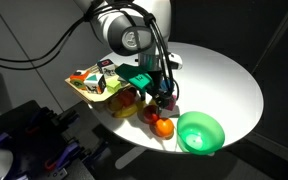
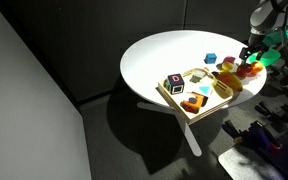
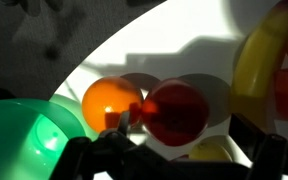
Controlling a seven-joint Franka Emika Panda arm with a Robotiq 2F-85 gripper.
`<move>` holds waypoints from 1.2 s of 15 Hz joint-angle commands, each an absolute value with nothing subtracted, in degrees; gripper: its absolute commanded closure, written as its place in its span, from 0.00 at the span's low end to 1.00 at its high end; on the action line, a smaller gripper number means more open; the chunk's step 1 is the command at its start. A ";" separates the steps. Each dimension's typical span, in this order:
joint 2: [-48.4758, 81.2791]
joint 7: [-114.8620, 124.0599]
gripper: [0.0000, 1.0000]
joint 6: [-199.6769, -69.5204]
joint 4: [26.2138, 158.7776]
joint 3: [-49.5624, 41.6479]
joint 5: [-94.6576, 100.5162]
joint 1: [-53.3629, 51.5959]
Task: Pick up the red toy apple from the table and drop it into the tray
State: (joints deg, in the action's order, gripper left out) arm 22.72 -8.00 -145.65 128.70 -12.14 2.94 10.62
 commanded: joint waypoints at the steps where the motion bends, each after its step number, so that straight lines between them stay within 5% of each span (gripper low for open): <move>1: 24.49 -10.44 0.00 -147.41 127.18 -10.92 3.63 12.33; 16: 29.28 -13.06 0.00 -150.22 125.05 -9.65 4.08 13.36; 17: 29.54 -13.10 0.25 -150.27 124.89 -9.66 4.11 13.37; 18: 29.83 -13.10 0.27 -150.30 124.67 -9.69 4.17 13.34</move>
